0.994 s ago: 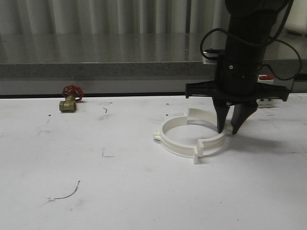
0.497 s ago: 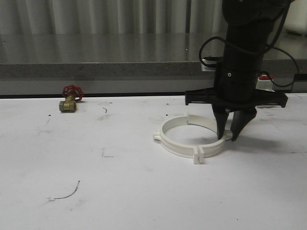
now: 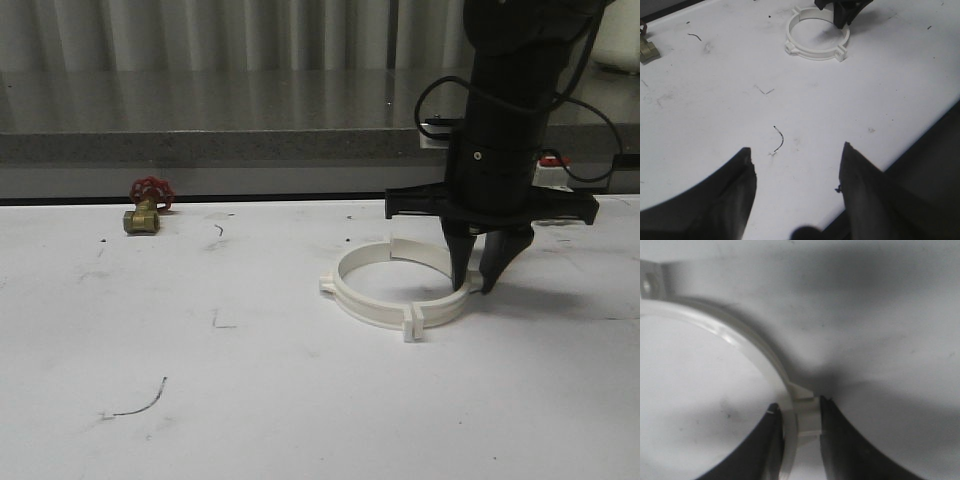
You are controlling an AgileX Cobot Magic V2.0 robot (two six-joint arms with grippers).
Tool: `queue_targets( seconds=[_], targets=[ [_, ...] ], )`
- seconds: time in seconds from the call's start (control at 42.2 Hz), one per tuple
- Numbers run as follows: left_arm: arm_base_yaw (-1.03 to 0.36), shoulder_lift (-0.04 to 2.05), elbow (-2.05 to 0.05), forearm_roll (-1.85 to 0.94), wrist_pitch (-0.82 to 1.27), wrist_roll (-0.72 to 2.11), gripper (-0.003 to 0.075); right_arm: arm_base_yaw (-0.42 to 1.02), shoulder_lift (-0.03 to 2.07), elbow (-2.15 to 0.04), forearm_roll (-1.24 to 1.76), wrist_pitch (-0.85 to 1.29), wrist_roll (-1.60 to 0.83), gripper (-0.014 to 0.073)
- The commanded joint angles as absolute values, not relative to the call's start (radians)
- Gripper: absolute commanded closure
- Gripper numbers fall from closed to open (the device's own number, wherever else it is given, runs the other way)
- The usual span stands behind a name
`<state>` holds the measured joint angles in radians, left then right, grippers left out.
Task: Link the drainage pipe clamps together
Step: 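Press the clamp ends together to close the ring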
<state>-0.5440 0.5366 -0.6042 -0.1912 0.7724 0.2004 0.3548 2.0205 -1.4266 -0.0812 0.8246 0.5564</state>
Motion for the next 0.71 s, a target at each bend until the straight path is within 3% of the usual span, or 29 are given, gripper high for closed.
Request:
queue_targets(
  seconds=[0.0,0.544,0.686],
  targets=[
    [-0.544,0.538,-0.630,-0.212,0.709,0.197,0.0346,0.355,1.972,-1.448,-0.080,0.798,0.557,0.0427],
    [-0.544,0.538,-0.630,-0.212,0.709,0.197,0.0346,0.355,1.972,-1.448,-0.075,0.809,0.557,0.0426],
    [-0.544,0.538,-0.630,-0.212,0.709,0.197,0.0346,0.355,1.972,-1.448,-0.073,0.810,0.557,0.0371]
  ],
)
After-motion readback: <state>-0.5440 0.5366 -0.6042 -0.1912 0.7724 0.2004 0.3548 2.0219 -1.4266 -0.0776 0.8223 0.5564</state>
